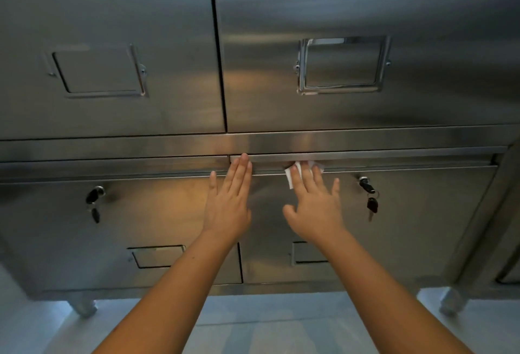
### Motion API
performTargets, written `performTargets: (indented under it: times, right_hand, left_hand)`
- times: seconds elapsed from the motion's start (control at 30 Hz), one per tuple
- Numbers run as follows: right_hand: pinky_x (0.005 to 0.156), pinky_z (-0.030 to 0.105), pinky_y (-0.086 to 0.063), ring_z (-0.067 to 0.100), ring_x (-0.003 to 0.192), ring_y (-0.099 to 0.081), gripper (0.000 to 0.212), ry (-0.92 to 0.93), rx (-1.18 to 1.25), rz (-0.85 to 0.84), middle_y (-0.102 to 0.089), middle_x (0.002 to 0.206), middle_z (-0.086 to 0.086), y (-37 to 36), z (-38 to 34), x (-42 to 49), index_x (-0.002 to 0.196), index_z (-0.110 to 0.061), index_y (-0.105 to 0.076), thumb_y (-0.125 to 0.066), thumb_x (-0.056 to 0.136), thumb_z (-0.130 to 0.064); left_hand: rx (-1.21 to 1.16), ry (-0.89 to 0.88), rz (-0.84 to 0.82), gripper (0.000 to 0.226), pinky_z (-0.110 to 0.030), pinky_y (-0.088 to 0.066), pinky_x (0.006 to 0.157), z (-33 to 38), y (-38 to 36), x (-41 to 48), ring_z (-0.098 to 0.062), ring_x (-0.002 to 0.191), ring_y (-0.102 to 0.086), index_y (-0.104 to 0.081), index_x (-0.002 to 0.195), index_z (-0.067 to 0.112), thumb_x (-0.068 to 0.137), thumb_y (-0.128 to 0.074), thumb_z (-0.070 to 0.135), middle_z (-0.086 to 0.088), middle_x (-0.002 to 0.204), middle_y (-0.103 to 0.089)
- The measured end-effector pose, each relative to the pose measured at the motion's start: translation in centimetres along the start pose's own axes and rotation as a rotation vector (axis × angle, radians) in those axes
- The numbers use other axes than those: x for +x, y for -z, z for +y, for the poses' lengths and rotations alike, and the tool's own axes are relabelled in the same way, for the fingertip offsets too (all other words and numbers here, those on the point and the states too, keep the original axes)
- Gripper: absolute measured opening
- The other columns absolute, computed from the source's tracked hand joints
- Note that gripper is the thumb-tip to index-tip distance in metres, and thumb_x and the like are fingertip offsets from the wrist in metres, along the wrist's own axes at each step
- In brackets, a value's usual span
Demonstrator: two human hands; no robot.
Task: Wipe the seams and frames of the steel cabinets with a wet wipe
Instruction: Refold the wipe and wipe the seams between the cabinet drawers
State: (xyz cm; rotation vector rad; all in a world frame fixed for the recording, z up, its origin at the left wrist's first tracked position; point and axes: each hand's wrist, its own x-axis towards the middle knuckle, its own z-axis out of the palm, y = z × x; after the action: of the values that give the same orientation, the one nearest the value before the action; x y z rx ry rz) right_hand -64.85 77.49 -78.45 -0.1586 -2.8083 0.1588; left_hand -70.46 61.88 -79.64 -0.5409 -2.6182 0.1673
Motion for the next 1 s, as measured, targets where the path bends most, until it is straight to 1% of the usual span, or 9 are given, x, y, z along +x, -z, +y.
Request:
performTargets:
  times: [0.07, 0.17, 0.3, 0.43, 0.5, 0.57, 0.6, 0.73, 1.0]
  right_hand:
    - [0.112, 0.052, 0.007, 0.020, 0.144, 0.012, 0.075, 0.055, 0.008, -0.001, 0.014, 0.157, 0.000, -0.5, -1.9, 0.4, 0.149, -0.020, 0.009, -0.035, 0.091, -0.038]
    - [0.112, 0.053, 0.006, 0.022, 0.144, 0.010, 0.078, 0.136, 0.065, 0.028, 0.009, 0.158, 0.001, -1.3, -5.5, 1.0, 0.150, -0.019, 0.005, -0.013, 0.079, -0.046]
    - [0.113, 0.052, 0.007, 0.024, 0.144, 0.012, 0.077, 0.179, 0.056, 0.035, 0.010, 0.158, 0.003, -2.1, -7.3, 1.3, 0.149, -0.015, 0.008, -0.037, 0.090, -0.036]
    - [0.112, 0.052, 0.008, 0.018, 0.144, 0.012, 0.077, 0.229, -0.014, 0.043, 0.015, 0.157, -0.001, -2.0, -4.8, 1.6, 0.148, -0.022, 0.011, -0.039, 0.092, -0.037]
    - [0.112, 0.056, -0.002, 0.022, 0.145, -0.002, 0.082, 0.234, -0.033, 0.084, 0.001, 0.158, 0.002, -2.3, -3.3, 1.6, 0.150, -0.019, -0.001, -0.050, 0.086, -0.032]
    - [0.103, 0.064, -0.023, 0.030, 0.137, -0.033, 0.091, 0.195, -0.057, 0.135, -0.032, 0.150, 0.010, -2.2, -1.5, 1.2, 0.146, -0.012, -0.028, -0.067, 0.065, -0.031]
    - [0.099, 0.065, -0.027, 0.032, 0.133, -0.039, 0.096, 0.169, -0.071, 0.173, -0.039, 0.146, 0.011, -2.4, -0.2, 1.1, 0.144, -0.011, -0.031, -0.073, 0.059, -0.029]
    - [0.110, 0.060, -0.008, 0.026, 0.144, -0.013, 0.094, 0.096, -0.118, 0.168, -0.012, 0.157, 0.005, -1.7, 4.3, 0.2, 0.144, -0.021, 0.001, -0.065, 0.076, -0.027]
    - [0.112, 0.056, 0.004, 0.025, 0.143, 0.015, 0.088, 0.007, -0.180, 0.027, 0.022, 0.155, 0.004, -0.5, 2.4, -0.3, 0.146, -0.016, 0.020, -0.041, 0.090, -0.045]
  left_hand:
    - [0.012, 0.001, -0.021, 0.085, -0.044, 0.021, 0.102, -0.4, 0.1, -0.1, -0.017, 0.120, 0.046, 0.042, 0.126, 0.013, 0.094, -0.036, 0.027, -0.001, 0.131, 0.052]
    - [0.016, -0.013, -0.049, 0.083, -0.045, 0.021, 0.102, -1.1, 0.3, -0.1, -0.016, 0.117, 0.048, 0.039, 0.130, 0.012, 0.096, -0.034, 0.030, -0.002, 0.130, 0.053]
    - [0.027, -0.049, -0.067, 0.082, -0.044, 0.023, 0.101, -2.1, 0.4, -0.3, -0.016, 0.119, 0.048, 0.037, 0.133, 0.013, 0.096, -0.034, 0.034, -0.001, 0.129, 0.054]
    - [-0.035, -0.040, -0.059, 0.083, -0.042, 0.024, 0.101, -2.0, 0.2, -0.3, -0.013, 0.121, 0.046, 0.036, 0.133, 0.017, 0.094, -0.038, 0.023, 0.003, 0.132, 0.052]
    - [-0.052, -0.023, -0.036, 0.084, -0.041, 0.024, 0.101, -1.9, 0.2, -0.3, -0.013, 0.123, 0.045, 0.035, 0.133, 0.017, 0.094, -0.039, 0.020, 0.004, 0.133, 0.050]
    - [-0.046, -0.016, -0.026, 0.085, -0.041, 0.023, 0.102, -1.8, 0.2, -0.4, -0.013, 0.125, 0.043, 0.034, 0.134, 0.016, 0.093, -0.040, 0.019, 0.003, 0.135, 0.049]
    - [-0.042, -0.013, -0.026, 0.085, -0.041, 0.023, 0.102, -1.8, 0.2, -0.5, -0.013, 0.127, 0.041, 0.034, 0.134, 0.016, 0.093, -0.040, 0.018, 0.003, 0.137, 0.048]
    - [-0.059, -0.002, -0.069, 0.086, -0.042, 0.021, 0.104, -1.3, 0.6, -0.8, -0.015, 0.131, 0.036, 0.031, 0.137, 0.014, 0.091, -0.041, 0.025, -0.001, 0.143, 0.042]
    - [-0.115, 0.047, -0.105, 0.094, -0.046, 0.013, 0.110, 0.6, 1.4, -0.9, -0.022, 0.137, 0.029, 0.023, 0.144, 0.011, 0.089, -0.042, 0.051, -0.008, 0.145, 0.039]
